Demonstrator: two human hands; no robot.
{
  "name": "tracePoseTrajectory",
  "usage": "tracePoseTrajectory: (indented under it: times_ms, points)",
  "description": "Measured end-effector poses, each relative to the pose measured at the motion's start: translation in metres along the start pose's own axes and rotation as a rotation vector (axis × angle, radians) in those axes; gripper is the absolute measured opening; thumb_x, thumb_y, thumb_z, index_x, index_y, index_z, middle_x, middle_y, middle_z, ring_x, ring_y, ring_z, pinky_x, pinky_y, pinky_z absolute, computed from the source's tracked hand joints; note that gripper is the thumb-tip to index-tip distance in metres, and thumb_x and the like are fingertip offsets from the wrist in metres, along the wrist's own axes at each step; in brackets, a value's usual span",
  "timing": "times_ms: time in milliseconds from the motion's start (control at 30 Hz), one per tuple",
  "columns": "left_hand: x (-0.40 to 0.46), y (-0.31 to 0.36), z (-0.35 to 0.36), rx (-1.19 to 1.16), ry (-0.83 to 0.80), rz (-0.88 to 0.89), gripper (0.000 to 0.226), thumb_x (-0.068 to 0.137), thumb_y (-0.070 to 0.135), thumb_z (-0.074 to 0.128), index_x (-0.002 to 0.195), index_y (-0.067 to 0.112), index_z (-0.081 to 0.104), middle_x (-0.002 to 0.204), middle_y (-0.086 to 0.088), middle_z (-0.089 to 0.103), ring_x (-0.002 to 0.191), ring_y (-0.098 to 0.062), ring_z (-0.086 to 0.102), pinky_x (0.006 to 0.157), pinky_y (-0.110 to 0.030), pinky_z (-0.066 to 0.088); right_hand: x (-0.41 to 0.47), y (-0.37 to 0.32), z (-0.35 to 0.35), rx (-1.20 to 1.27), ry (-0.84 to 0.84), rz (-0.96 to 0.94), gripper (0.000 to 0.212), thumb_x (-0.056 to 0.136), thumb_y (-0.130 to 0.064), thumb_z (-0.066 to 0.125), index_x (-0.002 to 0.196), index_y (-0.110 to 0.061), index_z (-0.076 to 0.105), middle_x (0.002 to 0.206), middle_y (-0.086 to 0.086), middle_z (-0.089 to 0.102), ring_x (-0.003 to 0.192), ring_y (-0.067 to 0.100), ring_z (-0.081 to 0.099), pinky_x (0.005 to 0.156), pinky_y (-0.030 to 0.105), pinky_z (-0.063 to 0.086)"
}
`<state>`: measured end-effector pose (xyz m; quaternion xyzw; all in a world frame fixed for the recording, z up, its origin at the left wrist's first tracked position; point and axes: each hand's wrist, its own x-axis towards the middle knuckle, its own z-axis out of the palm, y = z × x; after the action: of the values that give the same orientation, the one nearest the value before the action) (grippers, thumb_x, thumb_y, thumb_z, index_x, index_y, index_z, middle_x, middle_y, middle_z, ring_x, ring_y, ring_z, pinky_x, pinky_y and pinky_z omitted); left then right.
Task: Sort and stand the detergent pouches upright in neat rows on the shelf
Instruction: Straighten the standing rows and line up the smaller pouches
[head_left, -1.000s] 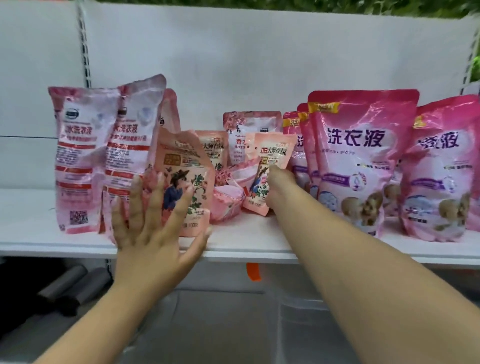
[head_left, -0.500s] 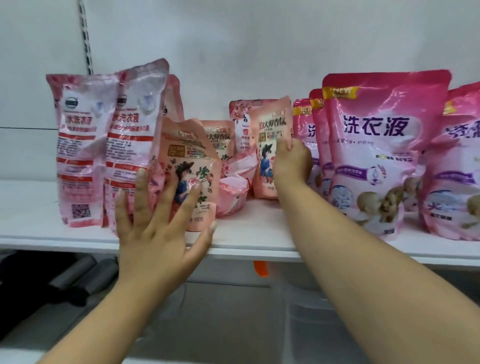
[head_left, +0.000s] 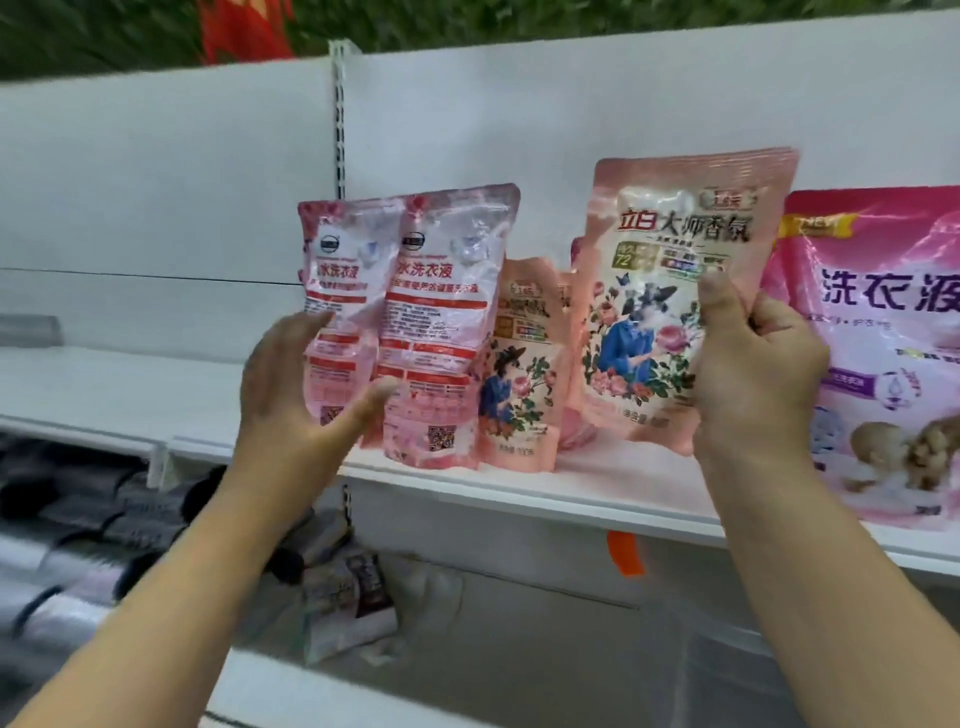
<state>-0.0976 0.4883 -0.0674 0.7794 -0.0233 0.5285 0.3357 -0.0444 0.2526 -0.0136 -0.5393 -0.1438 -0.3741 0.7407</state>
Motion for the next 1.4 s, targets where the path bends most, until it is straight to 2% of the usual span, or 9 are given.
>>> tracePoseTrajectory:
  times_ms: [100,300,333,367,533,767,967,1167,1400]
  points:
    - [0.025,-0.026,-0.010,0.127,-0.210,-0.255,0.150,0.019,0.100,0.035,0.146,0.031,-0.004,0.155,0.002,-0.005,0.143,-0.016,-0.003,0.116,-0.044,0.005,-0.007,-0.016,0.006,0.045,0.031,-0.048,0.028,0.088,-0.030,0.060,0.062,-0.019,0.059,0.060,-0.005,0.056,0.068,0.020,0.053,0.065,0.034,0.049]
    - [0.035,-0.031,0.030,0.332,-0.628,-0.200,0.131,0.035,0.086,0.036,0.110,0.029,-0.056,0.135,0.000,-0.054,0.127,-0.023,-0.045,0.112,-0.054,-0.010,-0.012,-0.025,0.022,0.065,0.011,-0.058,0.023,0.086,-0.030,0.060,0.067,-0.021,0.067,0.069,0.003,0.069,0.083,0.034,0.066,0.077,0.054,0.054]
    - [0.038,-0.028,0.033,0.346,-0.642,-0.236,0.132,0.033,0.088,0.034,0.107,0.029,-0.058,0.133,0.000,-0.056,0.125,-0.024,-0.046,0.111,-0.057,-0.009,-0.015,-0.019,0.029,0.036,0.008,-0.028,0.024,0.088,-0.029,0.059,0.068,-0.017,0.063,0.102,0.010,0.046,0.078,0.035,0.063,0.079,0.052,0.053]
    - [0.041,-0.029,0.036,0.359,-0.649,-0.265,0.133,0.032,0.088,0.034,0.109,0.029,-0.058,0.132,0.000,-0.056,0.126,-0.025,-0.046,0.110,-0.059,-0.007,-0.018,-0.011,0.036,0.016,-0.001,0.011,0.027,0.089,-0.028,0.058,0.065,-0.017,0.058,0.071,-0.013,0.044,0.074,0.033,0.058,0.079,0.049,0.051]
    - [0.048,-0.032,0.054,0.407,-0.650,-0.345,0.132,0.052,0.081,0.048,0.122,0.028,-0.050,0.135,-0.004,-0.053,0.130,-0.030,-0.040,0.105,-0.065,0.005,-0.030,0.025,0.064,-0.029,-0.060,0.184,0.021,0.092,-0.028,0.054,0.073,-0.020,0.061,0.085,0.018,0.063,0.087,0.042,0.060,0.084,0.058,0.049]
    - [0.076,-0.063,0.084,0.443,-0.735,-0.336,0.124,0.068,0.071,0.054,0.129,0.027,-0.044,0.139,-0.008,-0.048,0.131,-0.036,-0.037,0.103,-0.068,0.003,-0.004,0.043,0.089,-0.233,-0.107,0.010,0.013,0.098,-0.024,0.039,0.102,-0.019,0.050,0.073,-0.011,0.047,0.062,0.001,0.041,0.050,0.007,0.035]
    - [0.097,-0.081,0.113,0.480,-0.740,-0.370,0.113,0.078,0.059,0.056,0.135,0.029,-0.037,0.144,-0.010,-0.041,0.133,-0.038,-0.031,0.110,-0.062,0.001,-0.005,0.064,0.104,-0.375,-0.209,-0.153,0.033,0.099,-0.019,0.036,0.131,-0.016,0.042,0.105,-0.012,0.054,0.087,-0.019,0.049,0.072,-0.006,0.035]
    - [0.105,-0.088,0.086,0.438,-0.910,-0.244,0.116,0.066,0.072,0.048,0.137,0.029,-0.034,0.147,-0.010,-0.035,0.137,-0.037,-0.025,0.112,-0.055,-0.005,-0.009,0.074,0.098,-0.452,-0.206,-0.209,0.043,0.099,-0.017,0.032,0.142,-0.018,0.027,0.141,0.004,0.042,0.129,0.020,0.039,0.107,0.039,0.033]
    - [0.090,-0.078,0.030,0.086,-0.792,-0.193,0.118,0.041,0.086,0.045,0.144,0.044,0.004,0.155,0.004,-0.017,0.143,-0.024,-0.009,0.114,-0.053,0.006,-0.022,0.067,0.096,-0.389,-0.285,-0.154,0.045,0.096,-0.011,0.040,0.135,-0.021,0.020,0.143,0.007,0.028,0.113,0.013,0.044,0.079,0.011,0.042]
